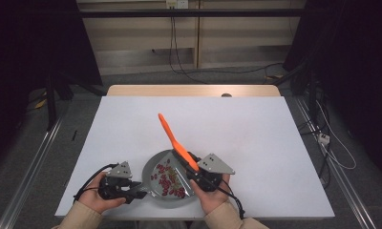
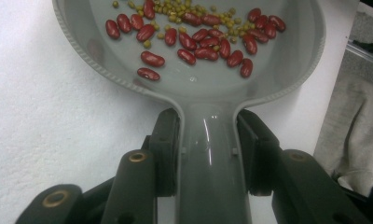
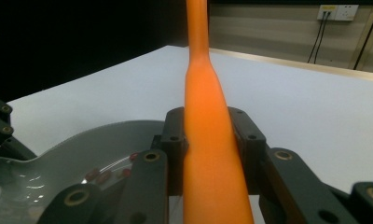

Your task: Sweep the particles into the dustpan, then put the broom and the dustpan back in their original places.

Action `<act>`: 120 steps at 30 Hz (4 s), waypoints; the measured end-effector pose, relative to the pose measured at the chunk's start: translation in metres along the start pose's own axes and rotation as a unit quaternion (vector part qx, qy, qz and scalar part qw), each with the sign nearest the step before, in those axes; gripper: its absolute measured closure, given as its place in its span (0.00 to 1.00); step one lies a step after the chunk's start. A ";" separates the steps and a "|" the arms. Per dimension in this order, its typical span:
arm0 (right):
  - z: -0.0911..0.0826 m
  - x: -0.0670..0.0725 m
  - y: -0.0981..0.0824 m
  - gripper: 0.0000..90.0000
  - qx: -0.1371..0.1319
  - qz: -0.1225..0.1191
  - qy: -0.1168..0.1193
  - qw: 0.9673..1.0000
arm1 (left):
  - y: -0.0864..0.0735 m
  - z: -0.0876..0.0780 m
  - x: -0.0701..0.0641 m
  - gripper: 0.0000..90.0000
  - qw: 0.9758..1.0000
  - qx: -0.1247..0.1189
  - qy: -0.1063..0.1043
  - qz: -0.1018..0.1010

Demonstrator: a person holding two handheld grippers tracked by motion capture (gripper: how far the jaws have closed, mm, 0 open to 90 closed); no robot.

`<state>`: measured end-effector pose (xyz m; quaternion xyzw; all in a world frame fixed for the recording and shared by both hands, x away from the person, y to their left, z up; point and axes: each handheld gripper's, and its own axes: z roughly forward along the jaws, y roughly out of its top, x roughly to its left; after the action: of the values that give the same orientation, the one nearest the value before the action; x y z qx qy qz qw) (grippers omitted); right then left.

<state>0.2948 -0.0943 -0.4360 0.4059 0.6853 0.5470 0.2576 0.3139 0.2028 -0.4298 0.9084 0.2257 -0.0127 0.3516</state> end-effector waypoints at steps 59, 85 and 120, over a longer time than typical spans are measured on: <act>-0.020 -0.046 0.010 0.79 -0.017 0.023 -0.032 0.999 | -0.004 -0.010 0.006 0.70 0.996 -0.067 0.054 -0.028; -0.050 -0.096 0.004 0.79 0.001 0.025 -0.077 0.997 | -0.006 -0.023 0.032 0.70 0.980 -0.092 0.146 -0.101; -0.086 -0.145 -0.005 0.79 0.006 0.032 -0.153 0.988 | -0.007 -0.008 0.065 0.70 0.935 -0.086 0.260 -0.224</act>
<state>0.3030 -0.2626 -0.4306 0.5078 0.6283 0.4820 0.3393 0.3682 0.2389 -0.4401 0.7719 0.5072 0.1650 0.3459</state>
